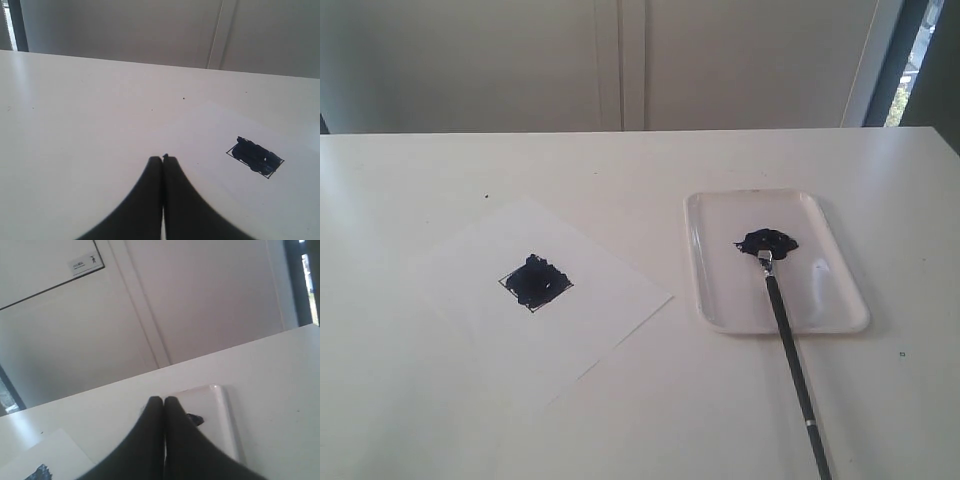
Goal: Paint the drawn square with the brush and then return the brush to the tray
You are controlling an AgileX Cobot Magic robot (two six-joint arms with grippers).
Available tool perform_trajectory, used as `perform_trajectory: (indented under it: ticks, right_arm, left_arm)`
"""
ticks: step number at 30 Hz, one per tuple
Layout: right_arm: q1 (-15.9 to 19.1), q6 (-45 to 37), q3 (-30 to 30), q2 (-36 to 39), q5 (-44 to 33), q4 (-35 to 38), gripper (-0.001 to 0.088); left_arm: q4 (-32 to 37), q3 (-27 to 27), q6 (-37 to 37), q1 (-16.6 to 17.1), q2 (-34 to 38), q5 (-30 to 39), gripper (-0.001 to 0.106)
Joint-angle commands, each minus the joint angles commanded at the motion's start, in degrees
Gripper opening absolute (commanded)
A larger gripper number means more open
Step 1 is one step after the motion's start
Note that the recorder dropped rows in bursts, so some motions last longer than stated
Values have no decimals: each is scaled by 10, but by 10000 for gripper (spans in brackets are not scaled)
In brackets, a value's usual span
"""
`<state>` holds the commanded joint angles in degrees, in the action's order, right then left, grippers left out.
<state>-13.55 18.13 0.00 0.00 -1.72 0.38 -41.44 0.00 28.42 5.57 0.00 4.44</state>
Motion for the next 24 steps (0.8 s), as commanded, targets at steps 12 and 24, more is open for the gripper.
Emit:
perform_trajectory:
  ticks: [12,24]
  right_arm:
    - [16,0,0,0,0,0,0]
    - [16,0,0,0,-219,0,0]
  left_arm:
    - [0,0,0,0,0,0,0]
    - [2,0,0,0,0,170,0]
